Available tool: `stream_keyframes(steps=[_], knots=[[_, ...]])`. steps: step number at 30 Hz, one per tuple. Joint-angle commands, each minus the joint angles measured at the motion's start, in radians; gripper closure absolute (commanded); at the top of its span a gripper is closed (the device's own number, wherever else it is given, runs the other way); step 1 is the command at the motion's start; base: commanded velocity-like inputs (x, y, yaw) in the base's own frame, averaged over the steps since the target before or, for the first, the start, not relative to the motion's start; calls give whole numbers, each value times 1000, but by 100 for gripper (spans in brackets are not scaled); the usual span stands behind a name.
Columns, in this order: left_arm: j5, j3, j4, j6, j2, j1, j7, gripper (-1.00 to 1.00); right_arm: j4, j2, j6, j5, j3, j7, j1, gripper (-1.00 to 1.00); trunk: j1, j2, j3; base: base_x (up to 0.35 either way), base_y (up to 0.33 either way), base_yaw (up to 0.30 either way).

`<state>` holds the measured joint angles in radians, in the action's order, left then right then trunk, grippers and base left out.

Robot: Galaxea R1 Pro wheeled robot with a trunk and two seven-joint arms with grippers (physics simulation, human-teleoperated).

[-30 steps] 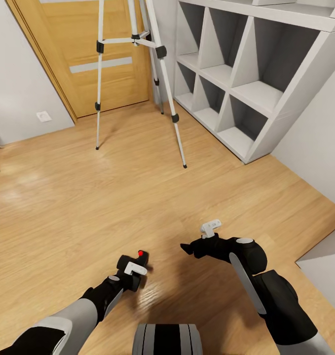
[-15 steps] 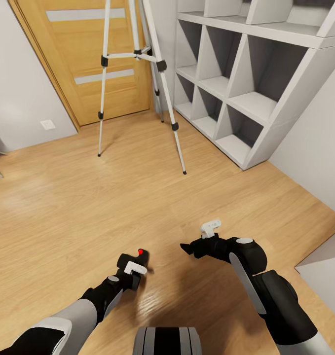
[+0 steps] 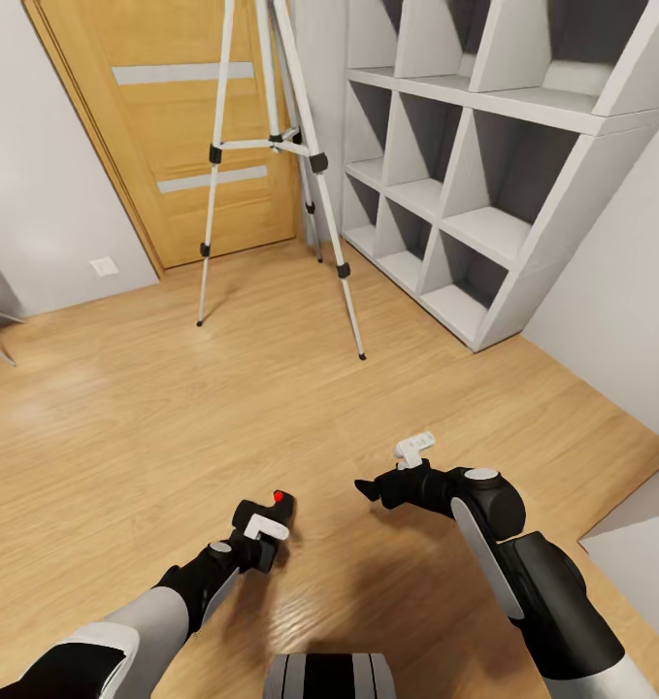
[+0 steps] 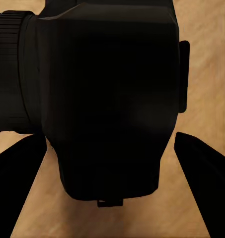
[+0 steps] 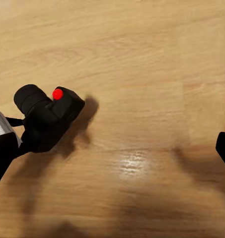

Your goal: Attach the digital camera to the camera tripod in the bedroom.

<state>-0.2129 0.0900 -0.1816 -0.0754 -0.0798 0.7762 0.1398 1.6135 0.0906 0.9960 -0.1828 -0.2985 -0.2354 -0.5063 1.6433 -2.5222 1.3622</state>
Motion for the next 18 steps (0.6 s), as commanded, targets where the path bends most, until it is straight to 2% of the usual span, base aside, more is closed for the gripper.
stream_keyframes(steps=[1,4,8,12,18], knots=[[-4,3,-3,-10,4,3,25,100,1,1,4,-1,-1,-1,0,-100,-1,0,-3,0,0,0],[-8,3,-3,-57,9,32,96,100,1,2,4,-1,0,-1,0,-100,-2,1,-15,0,0,0],[-9,3,-4,-181,18,86,154,100,2,6,3,-1,2,-4,-1,-100,-4,2,-30,0,0,0],[-9,2,-4,-255,23,114,182,100,2,10,2,-1,2,-5,-1,-100,-6,3,-46,0,0,0],[0,-2,-4,-316,27,127,197,100,2,16,0,-2,7,-6,0,-100,-8,4,-69,0,0,0]])
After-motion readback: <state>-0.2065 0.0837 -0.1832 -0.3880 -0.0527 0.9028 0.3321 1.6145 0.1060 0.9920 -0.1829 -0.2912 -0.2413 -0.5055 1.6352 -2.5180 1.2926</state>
